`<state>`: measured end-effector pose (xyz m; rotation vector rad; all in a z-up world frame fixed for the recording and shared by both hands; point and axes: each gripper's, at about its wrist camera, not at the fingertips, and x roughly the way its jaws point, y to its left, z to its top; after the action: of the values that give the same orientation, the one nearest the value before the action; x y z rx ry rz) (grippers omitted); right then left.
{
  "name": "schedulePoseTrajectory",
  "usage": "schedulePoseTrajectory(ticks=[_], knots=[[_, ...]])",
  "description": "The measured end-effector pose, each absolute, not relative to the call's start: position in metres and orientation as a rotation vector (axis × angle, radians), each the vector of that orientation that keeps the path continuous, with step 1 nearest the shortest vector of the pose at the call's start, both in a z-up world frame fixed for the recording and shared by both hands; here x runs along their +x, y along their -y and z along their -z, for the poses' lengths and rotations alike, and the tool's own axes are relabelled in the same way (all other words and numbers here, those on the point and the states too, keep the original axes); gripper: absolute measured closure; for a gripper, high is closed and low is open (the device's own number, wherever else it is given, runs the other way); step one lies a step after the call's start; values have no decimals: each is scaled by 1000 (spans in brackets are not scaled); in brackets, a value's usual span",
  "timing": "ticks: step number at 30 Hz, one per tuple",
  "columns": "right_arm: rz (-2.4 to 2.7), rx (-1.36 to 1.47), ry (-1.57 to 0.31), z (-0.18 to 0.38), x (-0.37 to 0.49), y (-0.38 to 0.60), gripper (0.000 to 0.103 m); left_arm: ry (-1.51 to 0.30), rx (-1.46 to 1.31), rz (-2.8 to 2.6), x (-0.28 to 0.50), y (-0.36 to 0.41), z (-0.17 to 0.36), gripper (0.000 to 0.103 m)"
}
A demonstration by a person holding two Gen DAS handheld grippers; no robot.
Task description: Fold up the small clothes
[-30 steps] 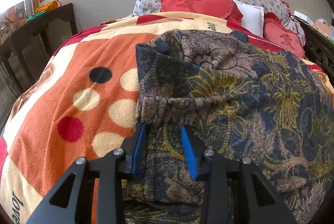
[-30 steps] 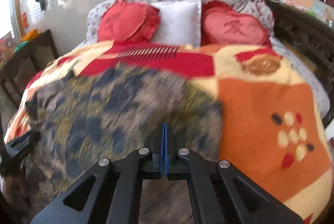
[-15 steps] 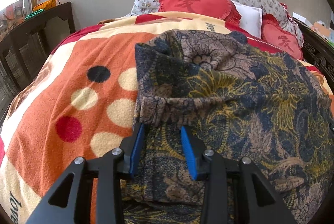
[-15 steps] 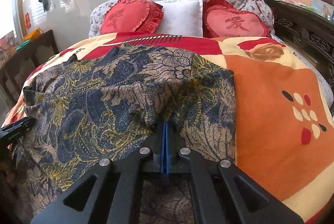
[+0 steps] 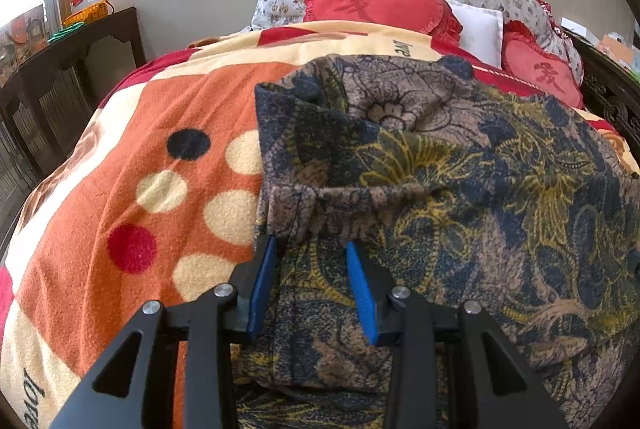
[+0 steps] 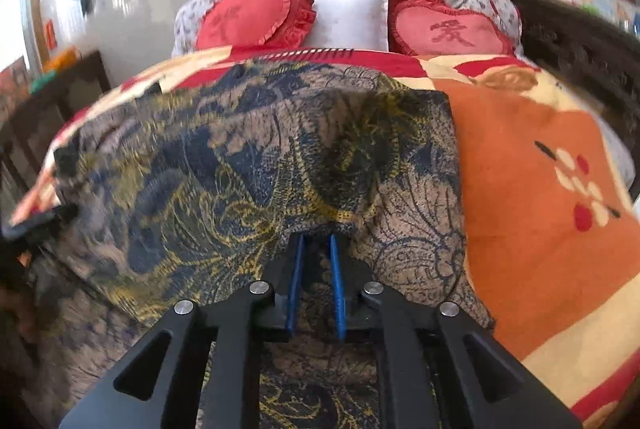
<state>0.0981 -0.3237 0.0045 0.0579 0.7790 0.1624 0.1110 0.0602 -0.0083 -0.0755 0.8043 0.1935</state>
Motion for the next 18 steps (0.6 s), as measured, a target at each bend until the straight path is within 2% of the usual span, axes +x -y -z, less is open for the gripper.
schedulePoseTrajectory(ticks=[18], knots=[[-165, 58, -775, -3, 96, 322, 88, -804, -72, -194, 111, -61, 8, 65]])
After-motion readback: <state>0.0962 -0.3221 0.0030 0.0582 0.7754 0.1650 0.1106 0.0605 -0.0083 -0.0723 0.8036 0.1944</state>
